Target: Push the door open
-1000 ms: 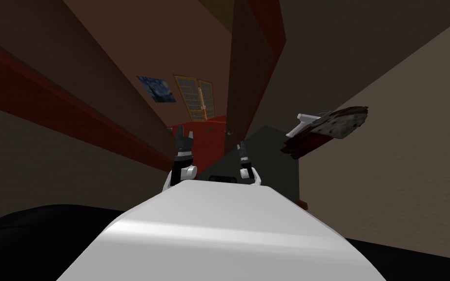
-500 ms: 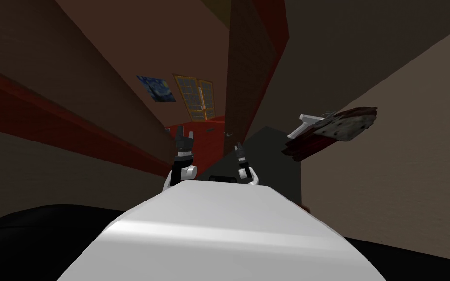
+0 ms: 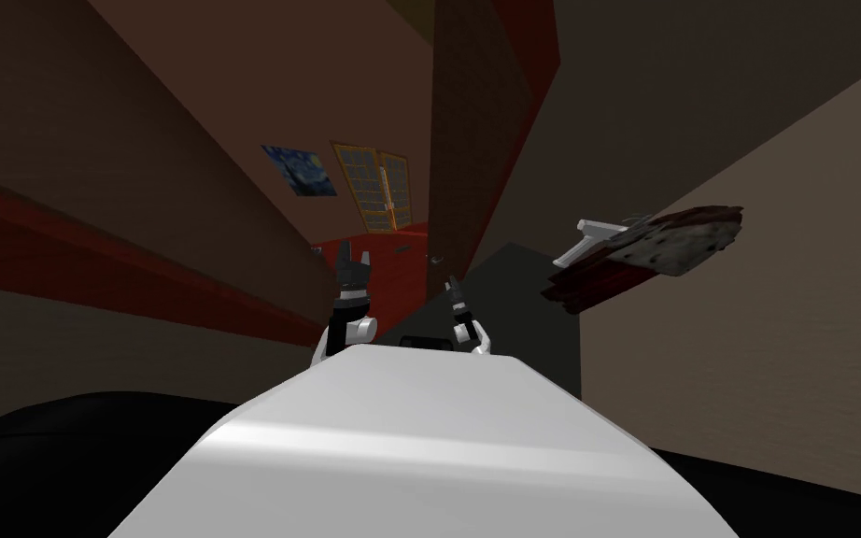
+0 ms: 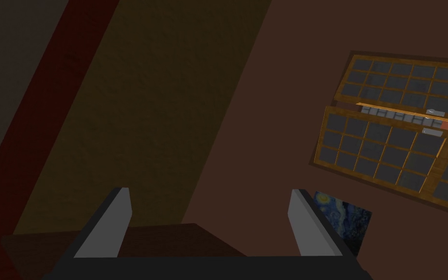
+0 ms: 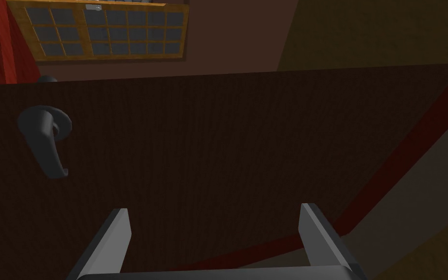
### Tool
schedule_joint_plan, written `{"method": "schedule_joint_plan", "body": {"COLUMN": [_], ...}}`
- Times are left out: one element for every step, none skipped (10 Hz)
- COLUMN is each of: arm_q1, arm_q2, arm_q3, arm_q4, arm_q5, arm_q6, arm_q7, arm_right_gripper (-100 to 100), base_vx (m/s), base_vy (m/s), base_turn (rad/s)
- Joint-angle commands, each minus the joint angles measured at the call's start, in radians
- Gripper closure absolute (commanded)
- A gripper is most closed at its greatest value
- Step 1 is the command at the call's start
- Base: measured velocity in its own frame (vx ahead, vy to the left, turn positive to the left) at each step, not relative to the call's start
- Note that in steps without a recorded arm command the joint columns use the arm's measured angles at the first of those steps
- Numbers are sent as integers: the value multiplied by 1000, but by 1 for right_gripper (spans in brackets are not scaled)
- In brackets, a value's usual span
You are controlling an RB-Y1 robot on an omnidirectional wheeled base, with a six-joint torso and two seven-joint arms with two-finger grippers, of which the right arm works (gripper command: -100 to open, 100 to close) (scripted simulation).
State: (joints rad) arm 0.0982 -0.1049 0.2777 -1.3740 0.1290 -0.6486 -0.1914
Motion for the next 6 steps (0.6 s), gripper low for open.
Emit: {"method": "schedule_joint_plan", "body": {"arm_q1": [-16,-16,-24,-32,-40,-49], "arm_q2": [2,2,2,3,4,5], "arm_q3": [19,19,25,31,37,44], "arm_q4": [50,50,72,94,116,138], "arm_q5": [5,5,7,8,10,12], "arm_q6": [-9,-9,-14,-20,-25,-30], "arm_q7": [-3,-3,-4,-5,-6,-7], "arm_right_gripper": [-100,-100,-100,-100,-100,-100], "base_vx": [111,90,77,76,80,84], "base_vy": [-107,-80,-49,-52,-54,-64], "base_turn": [41,27,12,20,30,24]}}
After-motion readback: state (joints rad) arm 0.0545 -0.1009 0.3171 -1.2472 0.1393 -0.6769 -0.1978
